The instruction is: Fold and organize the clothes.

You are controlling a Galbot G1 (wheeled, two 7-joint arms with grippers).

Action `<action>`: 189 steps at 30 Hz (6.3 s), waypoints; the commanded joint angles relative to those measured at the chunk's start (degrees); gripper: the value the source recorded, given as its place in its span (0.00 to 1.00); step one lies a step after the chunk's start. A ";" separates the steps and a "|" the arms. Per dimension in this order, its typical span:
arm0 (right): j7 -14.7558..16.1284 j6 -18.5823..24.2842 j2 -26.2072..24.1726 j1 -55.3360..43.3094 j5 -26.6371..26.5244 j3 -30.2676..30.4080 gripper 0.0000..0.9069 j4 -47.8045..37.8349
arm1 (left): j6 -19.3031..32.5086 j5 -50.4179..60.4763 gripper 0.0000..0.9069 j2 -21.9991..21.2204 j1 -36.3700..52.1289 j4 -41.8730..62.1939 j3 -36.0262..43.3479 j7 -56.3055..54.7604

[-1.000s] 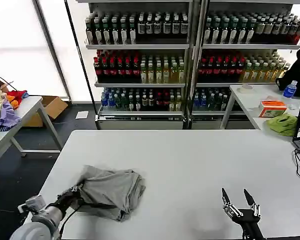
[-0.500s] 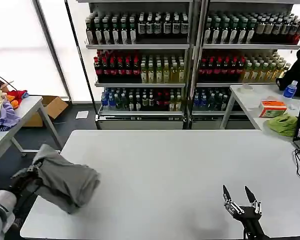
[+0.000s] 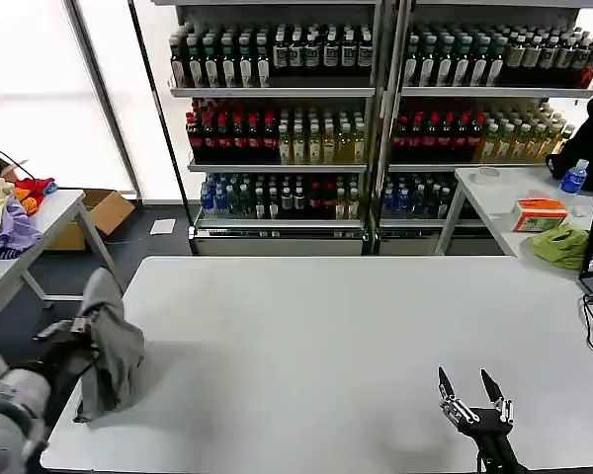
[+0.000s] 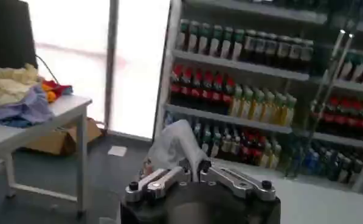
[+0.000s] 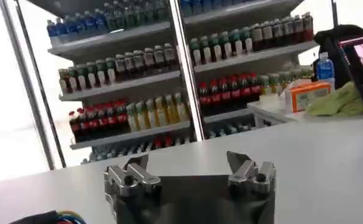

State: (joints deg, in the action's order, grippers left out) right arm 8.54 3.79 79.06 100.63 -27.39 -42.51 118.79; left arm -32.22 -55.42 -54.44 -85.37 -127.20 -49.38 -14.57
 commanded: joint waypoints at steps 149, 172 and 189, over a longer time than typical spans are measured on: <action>-25.97 -36.99 -4.37 -27.42 11.25 28.47 1.00 -5.95 | -0.31 6.22 1.00 -11.02 2.68 -3.46 14.07 1.17; 0.65 -6.95 -2.76 -10.25 6.99 -14.75 1.00 3.39 | 6.58 15.32 1.00 -13.28 0.42 -3.77 11.26 13.98; 4.59 -8.15 -0.53 -9.39 2.22 -19.01 1.00 1.95 | 7.87 17.57 1.00 -15.01 -0.44 -3.16 7.69 21.12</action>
State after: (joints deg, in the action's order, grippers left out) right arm 9.94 -6.57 78.82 87.53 -21.83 -55.50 120.70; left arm -25.36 -39.67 -68.47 -85.36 -130.83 -40.30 2.09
